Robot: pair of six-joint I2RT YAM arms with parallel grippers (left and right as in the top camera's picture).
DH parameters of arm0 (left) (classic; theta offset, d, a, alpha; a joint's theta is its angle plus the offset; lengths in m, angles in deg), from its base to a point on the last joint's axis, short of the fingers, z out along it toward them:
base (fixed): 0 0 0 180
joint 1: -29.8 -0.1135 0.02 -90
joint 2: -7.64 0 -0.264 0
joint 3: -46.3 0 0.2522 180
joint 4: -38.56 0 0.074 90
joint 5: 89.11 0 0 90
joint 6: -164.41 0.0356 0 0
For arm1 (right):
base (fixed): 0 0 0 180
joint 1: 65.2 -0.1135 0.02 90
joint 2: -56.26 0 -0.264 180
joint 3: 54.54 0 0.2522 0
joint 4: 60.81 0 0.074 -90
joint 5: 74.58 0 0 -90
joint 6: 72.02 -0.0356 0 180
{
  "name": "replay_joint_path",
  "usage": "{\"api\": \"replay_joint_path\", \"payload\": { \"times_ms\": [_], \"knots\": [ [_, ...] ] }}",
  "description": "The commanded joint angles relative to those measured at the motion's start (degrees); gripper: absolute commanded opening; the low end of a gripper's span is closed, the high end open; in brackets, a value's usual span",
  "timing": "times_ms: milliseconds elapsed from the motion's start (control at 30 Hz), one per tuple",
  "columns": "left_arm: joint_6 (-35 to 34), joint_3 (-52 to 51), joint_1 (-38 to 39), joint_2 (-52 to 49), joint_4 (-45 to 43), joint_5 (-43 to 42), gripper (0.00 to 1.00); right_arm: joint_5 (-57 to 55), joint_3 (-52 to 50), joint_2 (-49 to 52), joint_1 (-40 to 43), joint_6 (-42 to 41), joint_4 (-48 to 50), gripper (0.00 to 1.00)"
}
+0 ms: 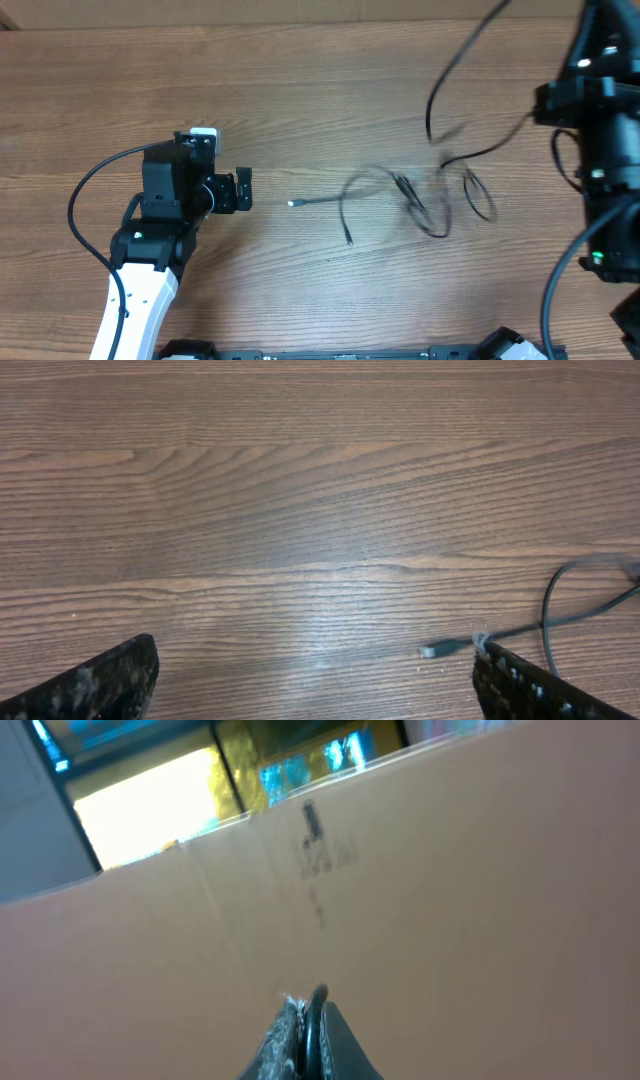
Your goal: Untangle cables
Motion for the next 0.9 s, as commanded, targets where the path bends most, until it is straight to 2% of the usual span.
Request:
{"api": "replay_joint_path", "payload": {
  "times_ms": [0, 200, 267, 300, 367, 400, 467, 533, 700, 800, 867],
  "knots": [
    [1.31, 0.59, -0.02, 0.13, -0.24, -0.87, 1.0, -3.08, 0.61, 0.59, 0.15, 7.13, 2.58, 0.04],
    [1.31, 0.59, -0.02, 0.13, -0.22, -0.87, 1.0, -12.11, 0.61, 3.5, 0.15, 19.08, 12.41, 0.04],
    [1.31, 0.59, -0.02, 0.13, -0.22, -0.87, 1.0, -19.98, 0.61, 5.11, 0.15, 28.17, 20.83, 0.04],
    [1.29, 0.57, -0.02, 0.13, -0.24, -0.87, 1.0, -23.37, 0.61, 6.21, 0.22, 38.07, 29.53, 0.04],
    [1.29, 0.57, -0.02, 0.13, -0.26, -0.87, 1.0, -24.15, 0.61, 7.39, 1.22, 51.91, 45.05, 0.04],
    [1.29, 0.59, -0.02, 0.13, -0.26, -0.87, 1.0, -23.37, 0.61, 8.02, 2.08, 60.43, 57.77, 0.04],
    [1.31, 0.59, -0.02, 0.13, -0.24, -0.87, 1.0, -20.15, 0.61, 8.35, 3.52, 68.19, 73.09, 0.04],
    [1.29, 0.59, -0.02, 0.13, -0.26, -0.87, 1.0, -17.38, 0.61, 8.26, 4.92, 71.73, 75.93, 0.04],
    [1.29, 0.57, -0.02, 0.13, -0.22, -0.87, 1.0, -15.54, 0.61, 8.74, 10.54, 81.42, 75.95, 0.04],
    [1.29, 0.57, -0.02, 0.13, -0.22, -0.87, 1.0, -15.58, 0.61, 9.03, 15.74, 81.15, 75.97, 0.04],
    [1.29, 0.57, -0.02, 0.13, -0.22, -0.9, 1.0, -17.11, 0.61, 9.2, 19.21, 78.01, 75.95, 0.04]
  ]
}}
